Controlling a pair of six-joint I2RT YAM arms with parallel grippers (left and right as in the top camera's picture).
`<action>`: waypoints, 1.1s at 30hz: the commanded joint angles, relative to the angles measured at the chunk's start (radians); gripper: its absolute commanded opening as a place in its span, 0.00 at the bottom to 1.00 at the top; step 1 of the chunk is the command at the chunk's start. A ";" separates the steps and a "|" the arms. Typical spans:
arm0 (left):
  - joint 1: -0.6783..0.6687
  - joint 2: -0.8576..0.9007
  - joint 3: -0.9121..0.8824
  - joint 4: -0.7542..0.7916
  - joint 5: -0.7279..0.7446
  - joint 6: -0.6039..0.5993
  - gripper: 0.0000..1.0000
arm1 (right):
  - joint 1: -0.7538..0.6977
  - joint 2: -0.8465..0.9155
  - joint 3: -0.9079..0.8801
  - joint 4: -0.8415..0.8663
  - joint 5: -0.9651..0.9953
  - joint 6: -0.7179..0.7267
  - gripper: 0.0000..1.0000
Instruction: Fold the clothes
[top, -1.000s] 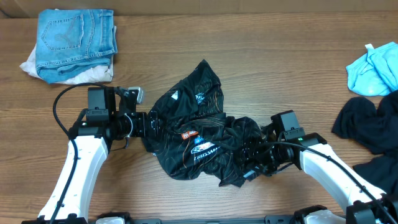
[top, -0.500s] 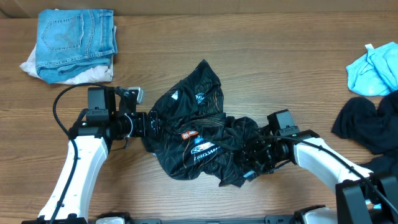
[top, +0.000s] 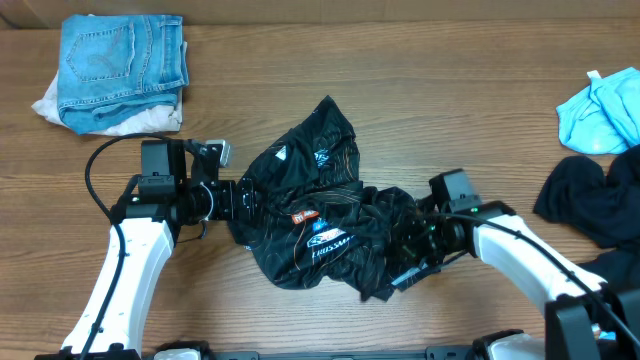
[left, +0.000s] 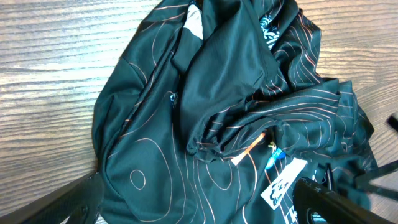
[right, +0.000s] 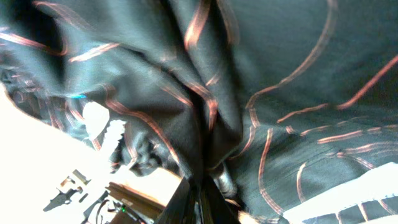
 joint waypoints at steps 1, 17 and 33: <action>0.006 0.007 0.022 0.001 -0.006 -0.006 1.00 | 0.004 -0.066 0.149 -0.080 0.102 -0.066 0.04; 0.006 0.007 0.022 0.000 -0.006 -0.006 1.00 | -0.016 -0.086 0.733 -0.317 0.727 -0.230 0.10; 0.004 0.007 0.022 -0.031 -0.002 -0.182 1.00 | -0.223 0.007 0.731 -0.378 0.425 -0.335 0.81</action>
